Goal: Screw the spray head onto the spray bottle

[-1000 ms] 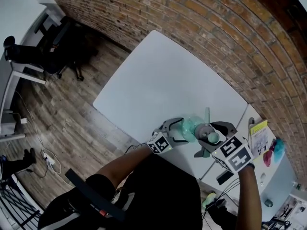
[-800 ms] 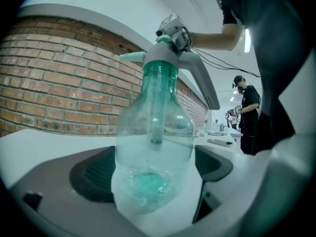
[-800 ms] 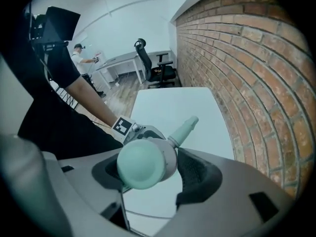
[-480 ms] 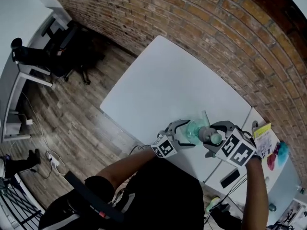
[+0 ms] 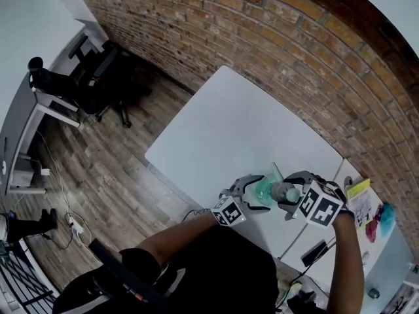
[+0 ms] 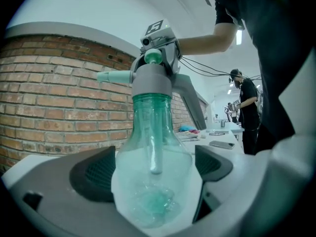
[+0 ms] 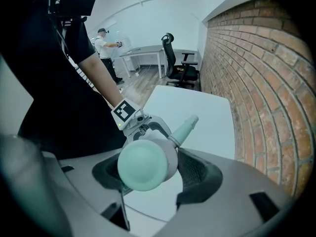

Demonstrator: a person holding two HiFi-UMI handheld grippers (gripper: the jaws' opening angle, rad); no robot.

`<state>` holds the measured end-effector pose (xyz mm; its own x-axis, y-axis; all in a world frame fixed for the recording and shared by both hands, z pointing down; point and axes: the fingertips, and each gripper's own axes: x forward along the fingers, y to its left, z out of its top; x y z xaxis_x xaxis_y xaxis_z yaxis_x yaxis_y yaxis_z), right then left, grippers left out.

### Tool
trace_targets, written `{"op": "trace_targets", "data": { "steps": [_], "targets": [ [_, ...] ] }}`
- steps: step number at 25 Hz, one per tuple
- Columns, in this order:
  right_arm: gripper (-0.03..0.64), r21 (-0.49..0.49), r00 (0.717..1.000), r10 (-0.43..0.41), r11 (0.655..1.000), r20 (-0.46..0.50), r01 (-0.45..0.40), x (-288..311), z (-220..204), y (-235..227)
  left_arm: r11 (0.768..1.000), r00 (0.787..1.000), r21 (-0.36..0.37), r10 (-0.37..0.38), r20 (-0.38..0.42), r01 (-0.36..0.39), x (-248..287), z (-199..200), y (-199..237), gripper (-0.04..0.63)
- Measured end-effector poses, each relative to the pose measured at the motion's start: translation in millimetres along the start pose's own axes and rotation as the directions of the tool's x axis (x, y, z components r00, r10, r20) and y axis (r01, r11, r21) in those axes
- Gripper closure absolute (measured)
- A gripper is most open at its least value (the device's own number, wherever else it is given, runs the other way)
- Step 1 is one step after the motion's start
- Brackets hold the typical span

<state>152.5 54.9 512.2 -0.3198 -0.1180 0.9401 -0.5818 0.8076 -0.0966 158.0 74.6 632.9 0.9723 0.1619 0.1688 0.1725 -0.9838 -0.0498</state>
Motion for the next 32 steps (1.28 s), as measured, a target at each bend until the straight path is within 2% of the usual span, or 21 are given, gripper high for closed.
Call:
{"op": "trace_targets", "data": {
  "steps": [8, 16, 19, 24, 26, 27, 29, 32],
  "targets": [
    [0.338, 0.034, 0.995, -0.079, 0.996, 0.068, 0.077, 4.6, 2.1, -3.7, 1.0, 1.0, -0.009, -0.001, -0.021, 0.001, 11.6, 8.0, 3.9, 0.095],
    [0.336, 0.228, 0.964, -0.182, 0.964, 0.194, 0.136, -13.6, -2.6, 0.3, 1.0, 1.0, 0.01, -0.017, -0.024, 0.017, 11.1, 15.3, 0.2, 0.095],
    [0.337, 0.304, 0.937, -0.254, 0.936, 0.238, 0.177, -28.7, -7.1, 0.0, 1.0, 1.0, 0.012, -0.029, -0.01, 0.029, 12.8, 23.5, -1.6, 0.095],
    [0.337, 0.396, 0.868, -0.384, 0.884, 0.315, 0.248, -53.8, -6.5, 7.5, 1.0, 1.0, -0.022, -0.016, -0.006, 0.016, 18.1, 25.3, 7.4, 0.095],
    [0.337, 0.449, 0.853, -0.41, 0.86, 0.321, 0.245, -57.5, -11.3, 12.0, 1.0, 1.0, -0.029, -0.013, 0.002, 0.013, 17.2, 25.8, 9.6, 0.133],
    [0.339, 0.475, 0.851, -0.417, 0.848, 0.32, 0.237, -57.8, -14.4, 14.5, 1.0, 1.0, -0.028, -0.013, 0.003, 0.013, 17.1, 26.1, 9.5, 0.189],
    [0.339, 0.519, 0.839, -0.437, 0.823, 0.324, 0.228, -58.9, -19.3, 18.3, 1.0, 1.0, -0.021, -0.014, -0.002, 0.014, 18.2, 27.8, 8.6, 0.195],
    [0.339, 0.578, 0.8, -0.482, 0.787, 0.357, 0.216, -63.4, -20.2, 23.1, 1.0, 1.0, -0.017, -0.013, -0.02, 0.012, 20.3, 29.4, 8.2, 0.206]
  ]
}}
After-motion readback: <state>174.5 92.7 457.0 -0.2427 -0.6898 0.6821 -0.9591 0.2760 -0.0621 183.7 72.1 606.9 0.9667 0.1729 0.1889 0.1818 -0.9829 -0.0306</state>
